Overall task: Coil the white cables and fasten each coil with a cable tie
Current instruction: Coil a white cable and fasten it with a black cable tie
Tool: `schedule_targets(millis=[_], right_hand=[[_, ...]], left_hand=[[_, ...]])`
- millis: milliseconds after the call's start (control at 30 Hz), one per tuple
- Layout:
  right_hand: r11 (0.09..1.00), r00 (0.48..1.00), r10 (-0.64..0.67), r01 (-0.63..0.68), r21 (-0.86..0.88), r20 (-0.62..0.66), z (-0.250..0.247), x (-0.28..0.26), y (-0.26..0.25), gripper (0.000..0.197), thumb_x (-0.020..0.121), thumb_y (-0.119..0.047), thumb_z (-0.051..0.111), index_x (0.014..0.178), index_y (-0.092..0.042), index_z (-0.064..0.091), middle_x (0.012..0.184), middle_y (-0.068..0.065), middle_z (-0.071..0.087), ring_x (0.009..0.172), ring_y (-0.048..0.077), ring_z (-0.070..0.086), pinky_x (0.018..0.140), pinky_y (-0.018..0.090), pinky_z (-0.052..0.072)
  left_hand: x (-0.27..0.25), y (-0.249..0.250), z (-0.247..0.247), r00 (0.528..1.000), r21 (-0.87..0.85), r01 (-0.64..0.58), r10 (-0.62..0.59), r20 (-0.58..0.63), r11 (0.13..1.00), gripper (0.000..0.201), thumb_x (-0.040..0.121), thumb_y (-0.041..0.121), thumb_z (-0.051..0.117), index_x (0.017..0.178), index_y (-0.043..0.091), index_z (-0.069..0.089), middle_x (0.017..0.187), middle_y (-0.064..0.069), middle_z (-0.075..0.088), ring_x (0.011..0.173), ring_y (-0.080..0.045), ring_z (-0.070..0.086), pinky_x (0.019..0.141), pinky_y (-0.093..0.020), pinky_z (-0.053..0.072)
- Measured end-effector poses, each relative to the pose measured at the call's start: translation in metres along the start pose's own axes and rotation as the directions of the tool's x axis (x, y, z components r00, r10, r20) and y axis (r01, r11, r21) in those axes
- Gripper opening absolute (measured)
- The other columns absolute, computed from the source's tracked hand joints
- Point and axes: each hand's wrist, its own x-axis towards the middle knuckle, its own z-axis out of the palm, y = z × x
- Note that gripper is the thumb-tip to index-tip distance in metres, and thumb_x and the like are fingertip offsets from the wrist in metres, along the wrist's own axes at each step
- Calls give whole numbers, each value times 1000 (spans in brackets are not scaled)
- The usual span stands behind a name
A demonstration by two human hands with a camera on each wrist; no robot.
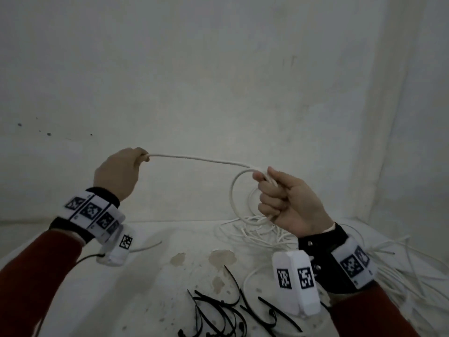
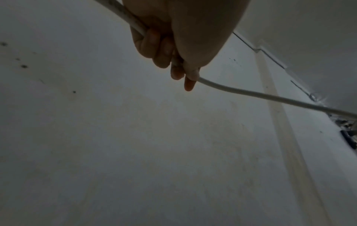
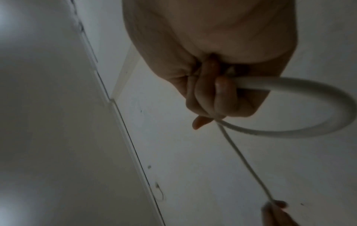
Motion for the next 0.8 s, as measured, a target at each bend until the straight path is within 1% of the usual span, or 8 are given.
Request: schedule_targets(millis=[67,133,233,333,400,500,667,800], right_hand=[[992,997,30,-38,-124,-66,1,-5,4,46,91,-39,38,81,-6,68,47,-7,9,33,7,9,39,21,14],[980,995,34,-52,-194,-92,1,-7,9,43,92,-40,38,86,-6,63,41,-9,15,29,4,16,44,24,15],[975,997,57,-66,-212,-47,-4,-9,15,33,95,-36,37,84,-9,53,40,-9,25,33,6,24,54,27,23],[964,992,126,-116,-239,25,-8,-9,20,30,95,-33,44,77,-11,55,49,-4,37,45,12,37,62,29,29],[959,980,182,-158,-234,82,-11,-9,23,31,93,-34,44,73,-13,56,57,0,44,50,13,39,60,25,36],[960,967,220,-192,-204,125,-11,-8,25,33,96,-33,36,70,-17,50,51,-6,35,43,9,21,48,20,35],[999,1000,11,-10,-36,6,-5,-7,18,33,95,-33,36,68,-17,47,52,-7,15,41,9,11,42,20,23],[959,968,-241,248,134,-73,-5,-4,8,29,95,-28,37,74,-17,54,50,-8,37,46,9,35,53,20,40]], left_hand=[[11,1,-5,1000,53,-14,13,8,998,29,100,24,39,97,10,64,93,-14,63,72,-33,58,61,-42,48],[22,3,-8,999,86,-23,20,34,996,30,101,26,36,97,11,62,92,-12,62,71,-32,56,61,-41,47],[32,5,-9,999,97,-46,43,29,994,31,101,26,36,96,11,62,91,-12,62,69,-31,54,59,-39,44],[36,6,-7,998,113,-52,48,37,992,30,102,25,34,95,12,61,91,-11,61,66,-28,50,56,-35,39],[40,7,-6,998,124,-54,49,42,991,30,102,25,34,95,13,60,91,-10,61,66,-28,50,56,-35,39],[45,5,-6,998,139,-24,16,60,990,31,102,26,32,95,14,59,90,-10,59,68,-29,49,57,-35,37],[34,6,-3,996,129,-38,28,80,991,30,102,25,34,96,12,60,89,-10,60,68,-27,49,57,-35,37],[2,11,6,976,118,-176,157,151,977,16,97,14,45,96,14,60,84,-7,59,60,-24,50,52,-32,39]])
